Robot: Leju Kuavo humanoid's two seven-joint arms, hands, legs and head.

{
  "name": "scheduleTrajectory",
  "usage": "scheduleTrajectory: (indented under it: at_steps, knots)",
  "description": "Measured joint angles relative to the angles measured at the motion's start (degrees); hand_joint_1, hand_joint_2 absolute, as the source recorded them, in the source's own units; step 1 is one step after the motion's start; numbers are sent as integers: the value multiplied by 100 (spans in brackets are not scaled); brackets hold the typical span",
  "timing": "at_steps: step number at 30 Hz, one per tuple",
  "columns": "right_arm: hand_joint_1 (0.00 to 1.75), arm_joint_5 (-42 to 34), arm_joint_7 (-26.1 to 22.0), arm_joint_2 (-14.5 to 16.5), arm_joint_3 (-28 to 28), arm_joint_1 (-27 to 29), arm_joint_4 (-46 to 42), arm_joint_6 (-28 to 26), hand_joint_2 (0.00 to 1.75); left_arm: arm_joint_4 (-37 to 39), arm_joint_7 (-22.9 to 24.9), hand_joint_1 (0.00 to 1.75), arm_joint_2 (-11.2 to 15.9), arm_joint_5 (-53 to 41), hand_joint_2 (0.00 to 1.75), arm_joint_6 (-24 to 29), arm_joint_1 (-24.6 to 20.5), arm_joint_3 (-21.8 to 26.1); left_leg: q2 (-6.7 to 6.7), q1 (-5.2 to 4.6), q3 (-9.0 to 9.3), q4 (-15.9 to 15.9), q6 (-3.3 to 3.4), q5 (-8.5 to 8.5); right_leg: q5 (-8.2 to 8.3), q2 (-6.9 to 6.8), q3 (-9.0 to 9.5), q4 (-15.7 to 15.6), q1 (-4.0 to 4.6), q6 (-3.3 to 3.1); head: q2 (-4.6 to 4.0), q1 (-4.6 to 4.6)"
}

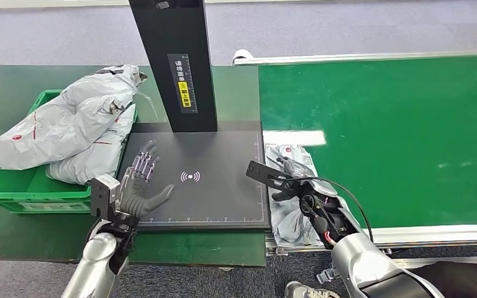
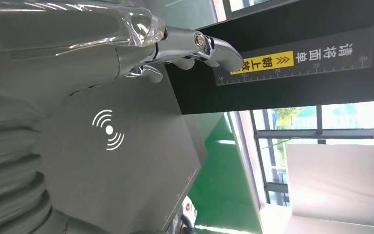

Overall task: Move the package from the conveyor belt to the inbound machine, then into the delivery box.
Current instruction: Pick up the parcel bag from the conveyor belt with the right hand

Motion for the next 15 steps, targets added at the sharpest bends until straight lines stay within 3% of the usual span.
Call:
scheduleTrajectory:
  at_steps: [9, 13, 15]
  knots:
    - [0, 194, -10, -16, 1, -76, 364, 190, 175, 180, 69, 0, -76, -60, 175, -72, -171, -24, 3, 2, 3, -2, -2, 0, 0, 8, 0, 1, 2, -2, -1, 0]
    - [175, 277, -215, -18, 1, -79, 446, 463, 175, 256, 76, 0, -105, -77, 175, -105, -244, -24, 4, 1, 4, -1, -2, 0, 0, 8, 1, 1, 1, -1, 0, 1]
    - [175, 305, -451, -15, 12, -82, 486, 673, 175, 303, 74, 0, -115, -82, 175, -136, -286, -26, 4, 1, 4, -1, -2, 0, 0, 8, 1, 1, 1, -1, 0, 1]
